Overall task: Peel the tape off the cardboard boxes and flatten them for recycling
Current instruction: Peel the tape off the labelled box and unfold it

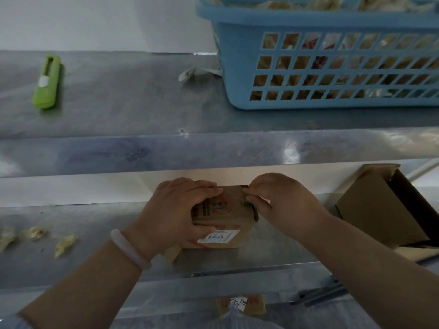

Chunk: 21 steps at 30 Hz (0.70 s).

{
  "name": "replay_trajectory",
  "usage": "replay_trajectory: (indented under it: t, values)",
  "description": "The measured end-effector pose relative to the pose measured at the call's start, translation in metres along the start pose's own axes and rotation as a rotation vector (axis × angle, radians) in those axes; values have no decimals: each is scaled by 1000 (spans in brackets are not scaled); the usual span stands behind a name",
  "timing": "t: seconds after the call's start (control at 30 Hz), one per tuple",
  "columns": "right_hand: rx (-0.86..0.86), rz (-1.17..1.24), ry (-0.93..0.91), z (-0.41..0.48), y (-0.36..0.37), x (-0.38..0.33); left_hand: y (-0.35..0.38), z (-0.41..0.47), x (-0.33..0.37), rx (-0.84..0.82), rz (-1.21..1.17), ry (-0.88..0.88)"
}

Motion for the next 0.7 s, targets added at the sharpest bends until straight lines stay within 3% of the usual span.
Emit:
replay_trajectory:
  t: [0.23, 0.37, 0.6, 0.7]
  values:
    - [-69, -149, 69, 7, 11, -7, -2, 1, 3, 13, 2, 15]
    - [-146, -187, -20, 2, 19, -15, 0, -2, 2, 6, 17, 12]
    - [-154, 74, -45, 0, 18, -6, 0, 0, 4, -9, 2, 4]
    - [-179, 157, 36, 3, 19, 4, 1, -1, 4, 0, 0, 11]
Point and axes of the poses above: each hand's wrist, its own z-axis towards the middle knuckle, its own y-axis out of the palm, x = y × z, the point moved 10 cm from there along z, towards the middle knuckle, and after that the axes turned 13 degrees about y, right-handed, at the moved point
